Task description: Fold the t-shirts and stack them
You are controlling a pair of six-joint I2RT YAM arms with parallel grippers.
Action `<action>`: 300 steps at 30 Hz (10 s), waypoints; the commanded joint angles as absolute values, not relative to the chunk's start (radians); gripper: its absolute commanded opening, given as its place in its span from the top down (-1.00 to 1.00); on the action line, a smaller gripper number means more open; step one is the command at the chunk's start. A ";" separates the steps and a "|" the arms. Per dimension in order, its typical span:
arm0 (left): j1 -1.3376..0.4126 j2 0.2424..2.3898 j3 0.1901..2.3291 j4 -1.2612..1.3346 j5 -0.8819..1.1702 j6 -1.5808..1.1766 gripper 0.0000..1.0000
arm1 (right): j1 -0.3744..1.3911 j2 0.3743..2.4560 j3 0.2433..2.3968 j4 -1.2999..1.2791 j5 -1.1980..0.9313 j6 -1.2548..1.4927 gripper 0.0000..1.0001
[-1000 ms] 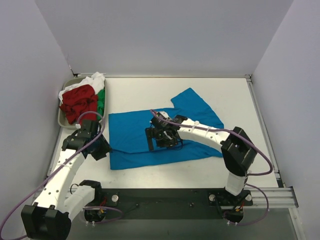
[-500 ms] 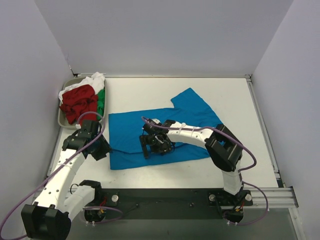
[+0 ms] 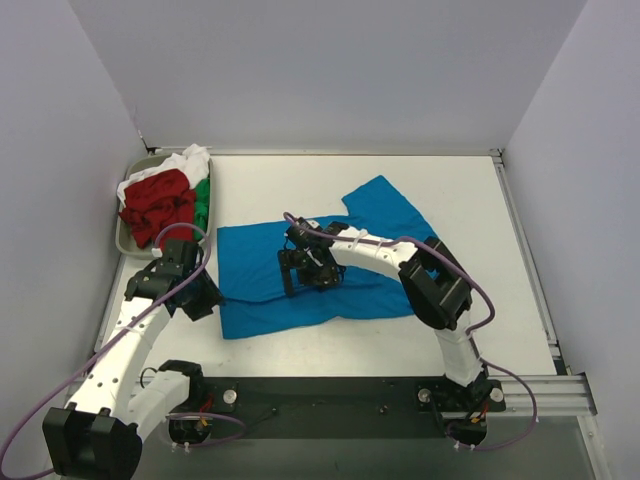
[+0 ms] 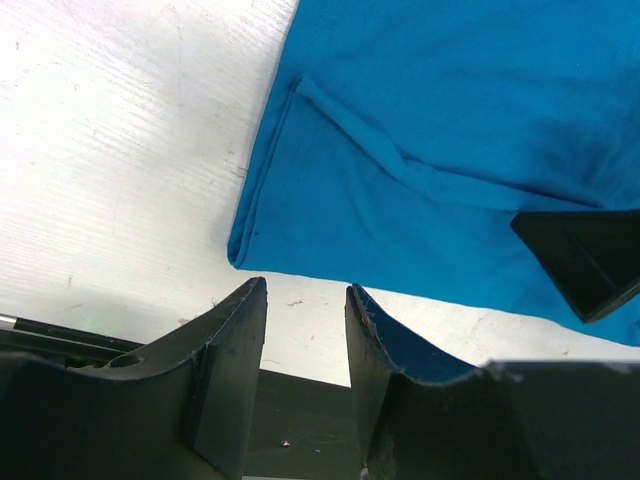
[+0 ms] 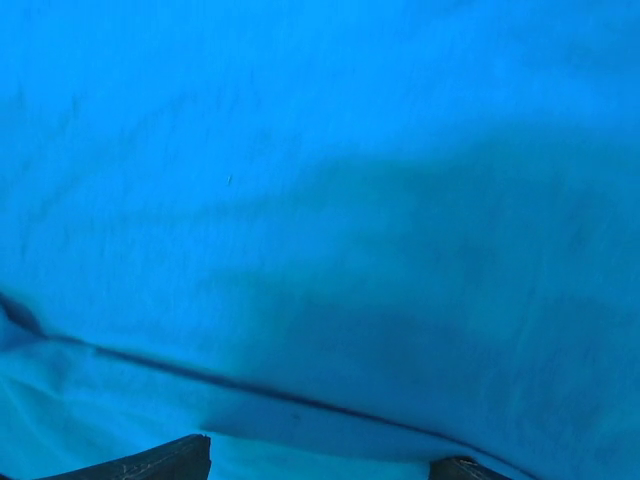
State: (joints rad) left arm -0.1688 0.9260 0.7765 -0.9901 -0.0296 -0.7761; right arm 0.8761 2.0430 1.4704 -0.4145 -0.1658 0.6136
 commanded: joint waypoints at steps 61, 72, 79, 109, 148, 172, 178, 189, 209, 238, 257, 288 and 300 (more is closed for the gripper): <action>-0.181 1.037 0.775 -0.809 -0.014 -0.753 0.06 | 1.023 1.781 1.387 -0.488 0.055 0.606 -0.78; -0.268 1.180 0.715 -0.663 0.063 -0.856 0.06 | 1.002 1.608 1.247 -0.517 0.175 0.591 -0.79; -0.281 1.193 0.657 -0.663 0.048 -0.879 0.06 | 1.000 1.624 1.246 -0.517 0.166 0.594 -0.79; -0.195 1.134 0.594 -0.861 -0.150 -0.996 -0.03 | 1.002 1.595 1.190 -0.491 0.161 0.571 -0.79; -0.181 0.973 0.767 -0.907 -0.017 -0.877 -0.80 | 0.851 1.977 1.377 -0.417 0.055 0.523 -0.84; -0.198 1.100 0.962 -0.807 0.032 -0.789 -0.80 | 0.778 1.675 1.558 -0.607 0.227 0.445 -0.86; -0.212 1.294 1.080 -0.732 0.035 -0.750 -0.80 | 0.504 1.601 1.533 -0.618 0.184 0.466 -0.86; -0.219 1.597 1.330 -0.698 0.074 -0.758 -0.80 | 0.144 1.922 1.692 -0.580 -0.155 0.494 -0.85; -0.218 1.747 1.384 -0.634 0.129 -0.773 -0.80 | 0.094 2.016 1.479 -0.436 -0.155 0.511 -0.85; -0.630 1.480 1.062 -0.804 -0.189 -0.807 -0.80 | 0.518 1.505 0.963 -0.680 0.344 0.585 -0.84; -0.618 1.483 1.032 -0.802 -0.213 -0.810 -0.80 | 0.492 1.651 0.885 -0.704 0.353 0.750 -0.83; -0.598 1.367 0.986 -0.827 -0.206 -0.813 -0.80 | 1.038 1.666 0.865 -1.201 0.459 1.360 -0.97; -0.603 1.350 1.016 -0.827 -0.216 -0.796 -0.80 | 1.074 1.606 1.106 -1.436 0.632 1.402 -0.96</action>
